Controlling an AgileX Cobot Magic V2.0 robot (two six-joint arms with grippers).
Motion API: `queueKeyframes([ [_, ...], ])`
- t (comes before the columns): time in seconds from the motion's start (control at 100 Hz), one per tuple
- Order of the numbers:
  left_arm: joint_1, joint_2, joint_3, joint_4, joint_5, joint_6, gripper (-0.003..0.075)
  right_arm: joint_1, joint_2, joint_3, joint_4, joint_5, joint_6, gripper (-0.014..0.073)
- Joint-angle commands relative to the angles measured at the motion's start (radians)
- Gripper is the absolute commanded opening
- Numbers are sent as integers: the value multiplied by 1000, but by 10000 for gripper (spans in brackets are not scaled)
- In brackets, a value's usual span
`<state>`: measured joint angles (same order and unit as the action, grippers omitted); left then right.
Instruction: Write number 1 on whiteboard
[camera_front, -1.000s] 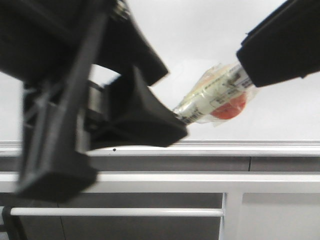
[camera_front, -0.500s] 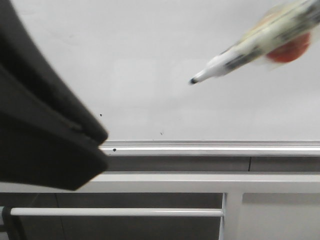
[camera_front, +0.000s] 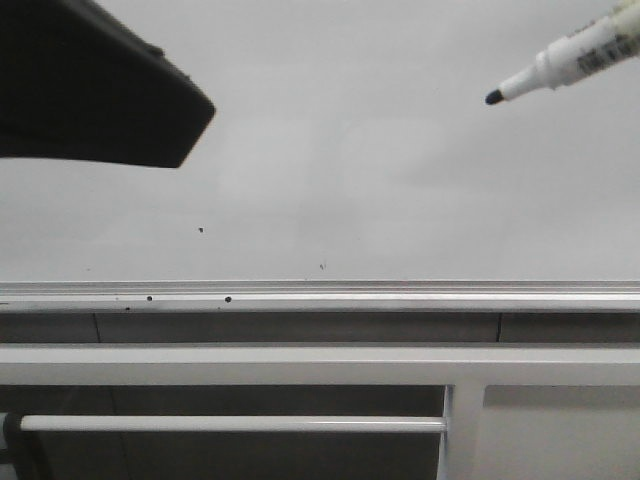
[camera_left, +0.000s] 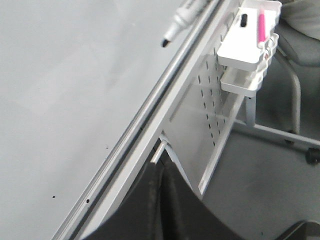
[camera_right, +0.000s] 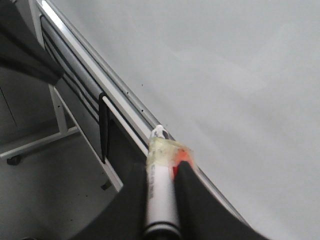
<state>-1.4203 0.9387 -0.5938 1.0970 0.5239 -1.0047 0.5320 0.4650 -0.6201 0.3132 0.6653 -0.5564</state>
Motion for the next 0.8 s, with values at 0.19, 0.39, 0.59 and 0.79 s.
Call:
queueKeyframes([
  [0.19, -8, -95, 47, 232, -22, -305, -20, -7, 16, -10, 0, 60, -9, -71],
  [0.39, -8, -87, 47, 264, -16, -369, -20, -7, 16, -8, 0, -117, 3, -71],
  [0.59, -8, -69, 47, 287, -16, -425, -20, -11, 16, 3, -2, -205, 3, -57],
  [0.79, -8, -64, 47, 287, -20, -427, -20, -13, 12, 61, -2, -286, 51, -57],
])
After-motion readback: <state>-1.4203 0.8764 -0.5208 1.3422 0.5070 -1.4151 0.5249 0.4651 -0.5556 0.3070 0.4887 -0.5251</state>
